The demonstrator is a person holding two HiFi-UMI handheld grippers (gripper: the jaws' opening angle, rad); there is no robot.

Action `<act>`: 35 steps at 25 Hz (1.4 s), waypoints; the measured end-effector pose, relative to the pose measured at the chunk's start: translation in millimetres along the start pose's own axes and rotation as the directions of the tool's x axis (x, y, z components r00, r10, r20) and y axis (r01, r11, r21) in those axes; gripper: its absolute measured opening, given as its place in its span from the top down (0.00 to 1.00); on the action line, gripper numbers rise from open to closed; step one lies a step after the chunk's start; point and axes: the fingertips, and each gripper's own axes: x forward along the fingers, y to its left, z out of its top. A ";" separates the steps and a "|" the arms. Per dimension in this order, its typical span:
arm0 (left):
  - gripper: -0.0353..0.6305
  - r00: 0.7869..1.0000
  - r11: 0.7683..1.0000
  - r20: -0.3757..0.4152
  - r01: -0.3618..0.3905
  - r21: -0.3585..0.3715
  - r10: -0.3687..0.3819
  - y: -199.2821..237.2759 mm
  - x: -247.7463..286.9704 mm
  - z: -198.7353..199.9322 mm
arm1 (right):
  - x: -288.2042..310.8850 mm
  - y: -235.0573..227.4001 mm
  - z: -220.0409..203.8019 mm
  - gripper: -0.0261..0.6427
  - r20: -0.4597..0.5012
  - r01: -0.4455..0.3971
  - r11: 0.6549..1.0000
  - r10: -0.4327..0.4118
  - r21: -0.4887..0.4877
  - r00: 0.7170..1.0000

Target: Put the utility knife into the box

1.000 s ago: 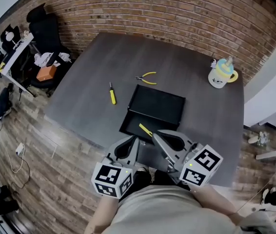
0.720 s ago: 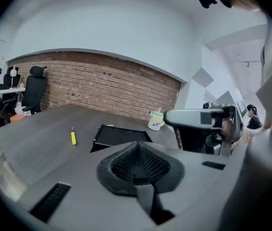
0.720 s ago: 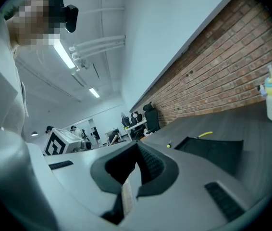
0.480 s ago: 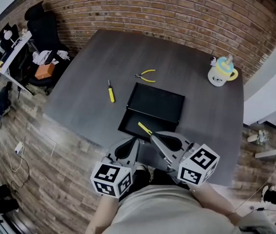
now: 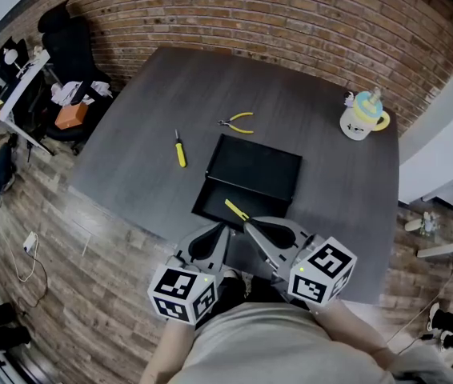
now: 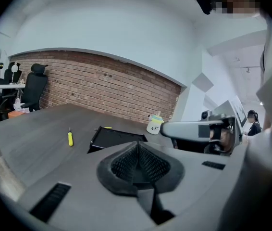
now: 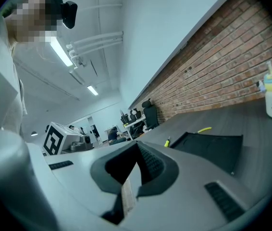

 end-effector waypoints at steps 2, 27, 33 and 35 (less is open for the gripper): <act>0.91 1.000 1.000 -0.001 0.001 -0.002 -0.001 -0.2 0.1 -0.8 | 0.2 1.4 -1.9 0.95 -0.005 -0.005 1.000 0.005 0.002 1.000; 0.91 0.999 1.000 -0.048 0.026 0.018 -0.025 3.1 3.4 -10.3 | 2.9 -8.0 -11.8 0.95 -0.042 0.020 0.998 -0.018 0.061 0.999; 0.91 0.998 0.999 -0.054 0.037 0.015 -0.037 2.3 5.2 -11.8 | 4.0 -8.6 -16.1 0.95 -0.054 0.015 0.997 -0.011 0.076 0.999; 0.91 0.997 0.999 -0.059 0.040 0.013 -0.039 2.1 5.5 -12.1 | 4.0 -8.7 -16.5 0.95 -0.056 0.013 0.997 -0.009 0.082 0.998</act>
